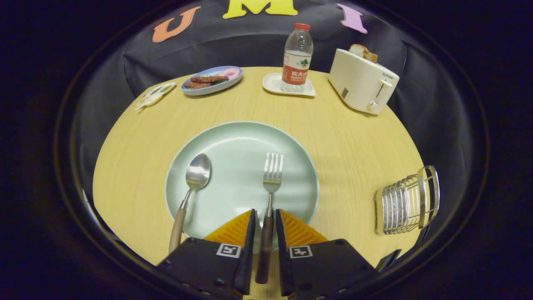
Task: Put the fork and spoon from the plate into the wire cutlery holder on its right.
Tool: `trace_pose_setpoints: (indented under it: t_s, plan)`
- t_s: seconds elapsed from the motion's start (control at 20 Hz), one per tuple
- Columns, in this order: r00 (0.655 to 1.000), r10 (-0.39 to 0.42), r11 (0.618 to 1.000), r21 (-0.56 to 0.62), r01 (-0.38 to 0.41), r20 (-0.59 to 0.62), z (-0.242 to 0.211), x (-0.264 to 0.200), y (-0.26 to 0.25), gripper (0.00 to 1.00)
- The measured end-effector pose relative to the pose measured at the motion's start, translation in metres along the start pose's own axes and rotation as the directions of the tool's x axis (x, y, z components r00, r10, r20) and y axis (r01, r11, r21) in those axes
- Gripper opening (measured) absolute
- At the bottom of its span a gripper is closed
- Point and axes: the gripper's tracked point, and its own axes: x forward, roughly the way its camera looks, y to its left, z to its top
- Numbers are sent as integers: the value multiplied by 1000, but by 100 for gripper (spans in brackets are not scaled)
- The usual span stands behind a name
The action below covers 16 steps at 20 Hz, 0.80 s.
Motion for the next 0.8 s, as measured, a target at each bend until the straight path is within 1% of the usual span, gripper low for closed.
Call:
trace_pose_setpoints:
  t_s: [0.05, 0.15, 0.2, 0.3, 0.5, 0.7, 0.8]
  plan:
    - [1000, 10, 1000, 6, -10, -5, 3, -15, 0, 9]
    - [1000, 22, 1000, -18, -22, -19, 4, -14, -2, 10]
    - [999, 31, 999, -31, -32, -21, 4, -21, -4, 2]
    - [998, 53, 998, -45, -54, -20, 11, -38, -9, 2]
    - [996, 82, 992, -98, -85, -29, 34, -94, -35, 2]
    - [995, 95, 989, -111, -99, -38, 57, -155, -86, 2]
    - [997, 71, 992, -106, -75, -45, 62, -178, -123, 2]
